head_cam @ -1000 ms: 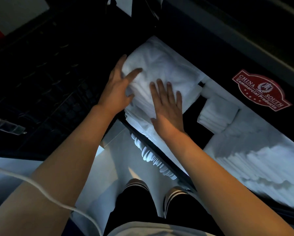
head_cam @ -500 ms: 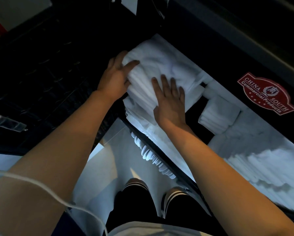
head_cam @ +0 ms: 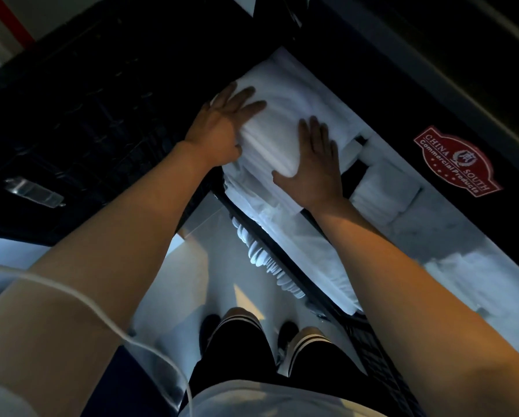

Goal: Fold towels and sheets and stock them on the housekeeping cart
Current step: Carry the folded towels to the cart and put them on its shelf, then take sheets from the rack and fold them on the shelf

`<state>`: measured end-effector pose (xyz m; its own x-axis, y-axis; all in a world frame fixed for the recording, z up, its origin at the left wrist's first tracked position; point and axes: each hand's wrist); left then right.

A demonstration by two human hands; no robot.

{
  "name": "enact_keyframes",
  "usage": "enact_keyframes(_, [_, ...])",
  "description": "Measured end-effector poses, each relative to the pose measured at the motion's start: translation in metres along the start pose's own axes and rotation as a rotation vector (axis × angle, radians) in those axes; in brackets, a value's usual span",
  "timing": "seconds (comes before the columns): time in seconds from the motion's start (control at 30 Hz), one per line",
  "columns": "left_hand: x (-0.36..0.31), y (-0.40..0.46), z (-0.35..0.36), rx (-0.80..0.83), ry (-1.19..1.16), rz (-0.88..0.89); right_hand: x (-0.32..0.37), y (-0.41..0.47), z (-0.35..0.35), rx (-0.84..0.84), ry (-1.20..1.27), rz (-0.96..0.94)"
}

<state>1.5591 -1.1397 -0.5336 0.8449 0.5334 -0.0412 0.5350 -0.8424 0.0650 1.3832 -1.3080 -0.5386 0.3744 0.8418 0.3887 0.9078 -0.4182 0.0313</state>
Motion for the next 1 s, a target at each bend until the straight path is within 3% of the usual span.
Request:
enact_keyframes(0.27, [-0.011,-0.025,-0.029,-0.02,-0.028,-0.094,0.017,-0.018,-0.013,0.063,0.034,0.046])
enact_keyframes(0.5, [-0.03,-0.105,-0.058,0.014,-0.005,-0.303,0.057,-0.05,-0.02,0.115,0.094,-0.121])
enact_keyframes(0.77, [-0.092,-0.243,-0.133,0.047,0.163,-0.707,0.121,-0.111,-0.055,0.221,0.261,-0.398])
enact_keyframes(1.0, [-0.188,-0.352,-0.211,-0.079,0.258,-1.035,0.172,-0.174,-0.112,0.26,0.431,-0.661])
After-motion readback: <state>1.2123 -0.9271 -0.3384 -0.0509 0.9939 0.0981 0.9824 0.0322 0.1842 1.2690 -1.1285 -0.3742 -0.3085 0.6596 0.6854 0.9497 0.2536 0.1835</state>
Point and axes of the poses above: each hand's wrist, its own y-axis towards the middle knuckle, its own z-axis out of the palm, x = y × z, and after that the axes turned 12 degrees about y, right-handed
